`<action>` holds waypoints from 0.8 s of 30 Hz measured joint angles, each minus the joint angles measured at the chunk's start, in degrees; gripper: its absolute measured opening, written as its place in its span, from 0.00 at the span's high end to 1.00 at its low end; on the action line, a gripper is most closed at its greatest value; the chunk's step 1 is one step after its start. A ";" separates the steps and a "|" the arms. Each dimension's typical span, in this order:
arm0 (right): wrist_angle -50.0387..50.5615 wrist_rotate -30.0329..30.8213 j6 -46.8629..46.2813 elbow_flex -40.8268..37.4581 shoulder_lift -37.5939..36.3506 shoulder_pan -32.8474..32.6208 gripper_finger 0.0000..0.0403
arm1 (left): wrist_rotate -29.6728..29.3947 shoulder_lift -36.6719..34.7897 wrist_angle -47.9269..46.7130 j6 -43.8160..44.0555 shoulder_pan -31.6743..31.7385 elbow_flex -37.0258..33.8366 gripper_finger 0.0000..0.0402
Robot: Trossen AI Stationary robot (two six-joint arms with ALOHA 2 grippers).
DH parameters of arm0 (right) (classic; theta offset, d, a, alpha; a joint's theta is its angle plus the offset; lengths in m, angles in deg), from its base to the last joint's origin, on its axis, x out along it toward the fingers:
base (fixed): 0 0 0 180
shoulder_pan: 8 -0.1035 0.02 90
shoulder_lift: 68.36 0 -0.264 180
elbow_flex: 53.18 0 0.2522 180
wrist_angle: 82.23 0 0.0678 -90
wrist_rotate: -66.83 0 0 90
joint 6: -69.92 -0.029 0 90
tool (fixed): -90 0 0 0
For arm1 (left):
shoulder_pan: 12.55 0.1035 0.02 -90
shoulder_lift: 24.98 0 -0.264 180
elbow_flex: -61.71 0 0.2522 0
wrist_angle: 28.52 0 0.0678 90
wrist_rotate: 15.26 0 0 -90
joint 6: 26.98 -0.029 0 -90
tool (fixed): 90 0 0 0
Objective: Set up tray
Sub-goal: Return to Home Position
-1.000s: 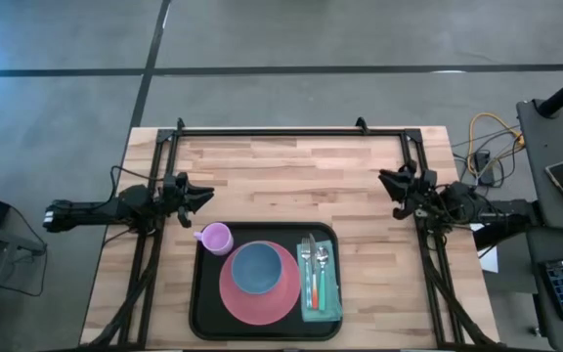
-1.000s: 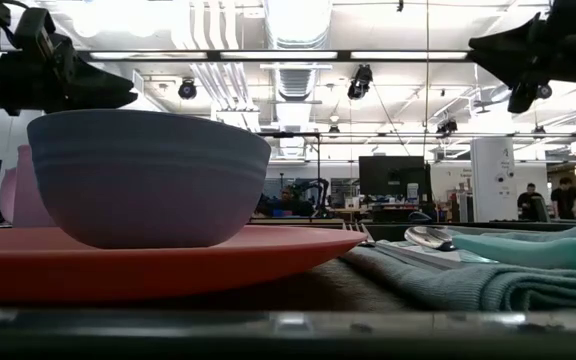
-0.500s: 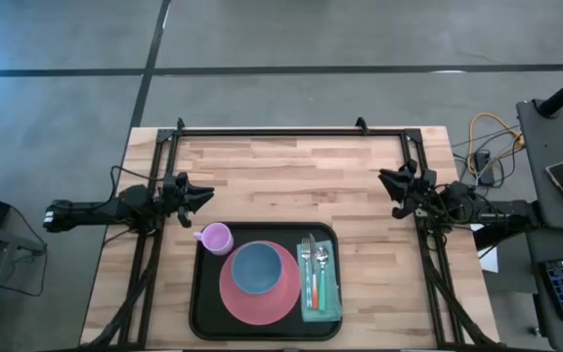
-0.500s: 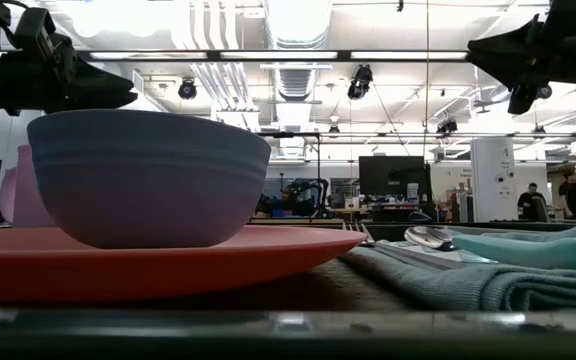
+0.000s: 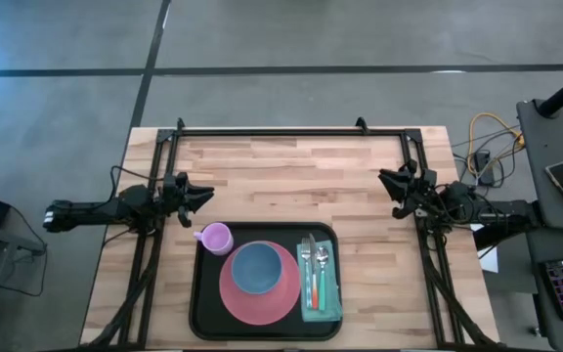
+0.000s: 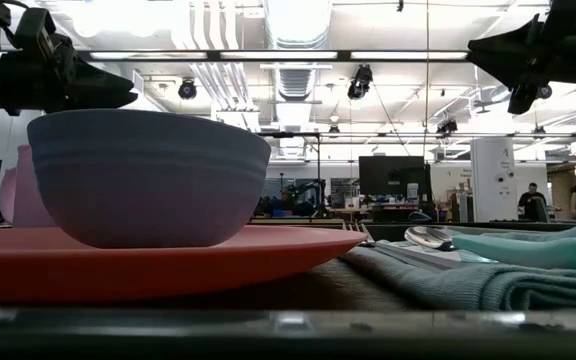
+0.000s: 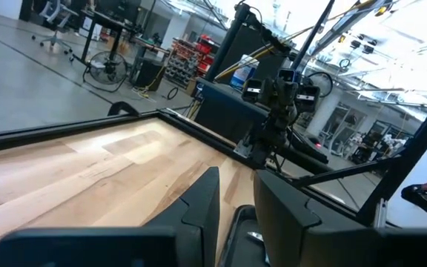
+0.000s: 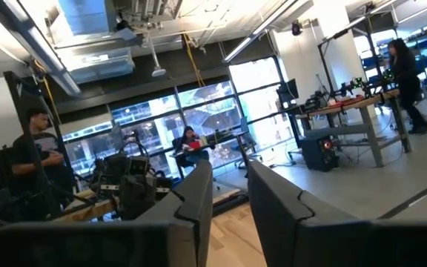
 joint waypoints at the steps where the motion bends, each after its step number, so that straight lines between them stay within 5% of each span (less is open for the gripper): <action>1: 0.00 0.00 -0.06 0.00 0.00 0.00 0.80 | 0.00 0.23 0.00 0.00 0.00 0.00 0.83; 24: 0.07 0.00 -0.07 0.00 0.57 -0.39 0.82 | 0.02 13.05 -0.17 -0.01 0.00 0.09 0.83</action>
